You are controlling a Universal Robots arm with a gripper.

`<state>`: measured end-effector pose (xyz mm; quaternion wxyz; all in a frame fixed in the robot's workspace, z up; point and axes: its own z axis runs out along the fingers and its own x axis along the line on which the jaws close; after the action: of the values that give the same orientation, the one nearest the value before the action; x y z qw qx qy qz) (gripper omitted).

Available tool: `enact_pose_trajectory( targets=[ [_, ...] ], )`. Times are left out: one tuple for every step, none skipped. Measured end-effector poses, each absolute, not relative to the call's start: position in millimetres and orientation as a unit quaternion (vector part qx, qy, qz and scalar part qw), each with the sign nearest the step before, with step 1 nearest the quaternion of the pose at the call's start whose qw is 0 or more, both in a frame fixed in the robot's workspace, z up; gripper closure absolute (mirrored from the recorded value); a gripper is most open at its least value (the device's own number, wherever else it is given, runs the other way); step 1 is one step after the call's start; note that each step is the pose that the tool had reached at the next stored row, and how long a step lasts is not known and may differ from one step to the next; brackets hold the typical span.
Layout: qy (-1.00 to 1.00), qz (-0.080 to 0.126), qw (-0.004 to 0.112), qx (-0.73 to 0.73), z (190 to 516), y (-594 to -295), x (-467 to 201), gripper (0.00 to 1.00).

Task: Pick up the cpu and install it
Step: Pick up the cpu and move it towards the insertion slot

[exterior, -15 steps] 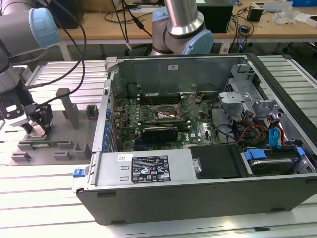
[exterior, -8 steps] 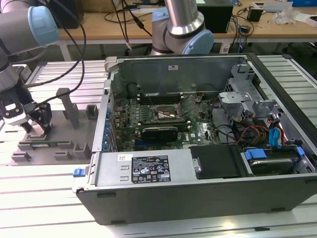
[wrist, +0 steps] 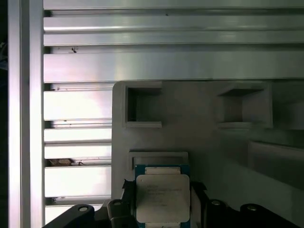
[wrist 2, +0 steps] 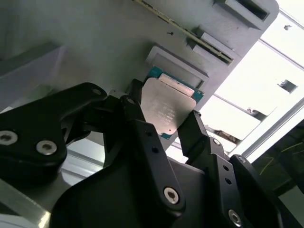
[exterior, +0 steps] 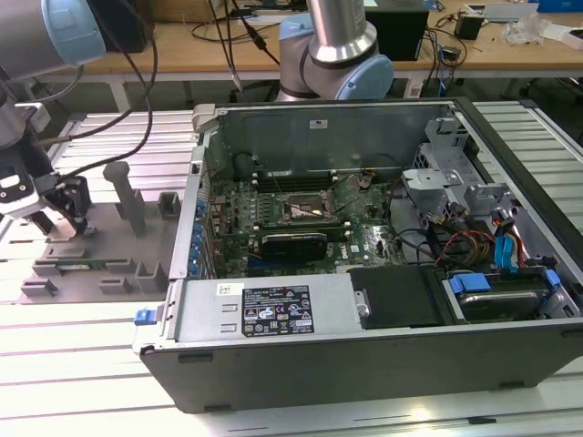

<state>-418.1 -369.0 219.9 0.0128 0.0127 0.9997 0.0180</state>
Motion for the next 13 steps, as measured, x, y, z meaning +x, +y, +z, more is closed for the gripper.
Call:
enact_pose_trajectory(
  targets=[
    [1.0,0.018,0.013,0.013,222,-369,-418,0.45],
    [1.0,0.018,0.013,0.013,226,-369,-418,0.45],
    [1.0,0.018,0.013,0.013,229,-369,-418,0.45],
    [1.0,0.018,0.013,0.013,232,-369,-418,0.45],
    [1.0,0.018,0.013,0.013,235,-369,-418,0.45],
    [1.0,0.018,0.013,0.013,238,-369,-418,0.45],
    [1.0,0.018,0.013,0.013,242,-369,-418,0.45],
    [1.0,0.018,0.013,0.013,245,-369,-418,0.45],
    [1.0,0.018,0.013,0.013,249,-369,-418,0.45],
    [1.0,0.018,0.013,0.013,253,-369,-418,0.45],
    [1.0,0.018,0.013,0.013,258,-369,-418,0.45],
    [1.0,0.018,0.013,0.013,262,-369,-418,0.45],
    [1.0,0.018,0.013,0.013,266,-368,-418,0.45]
  ],
)
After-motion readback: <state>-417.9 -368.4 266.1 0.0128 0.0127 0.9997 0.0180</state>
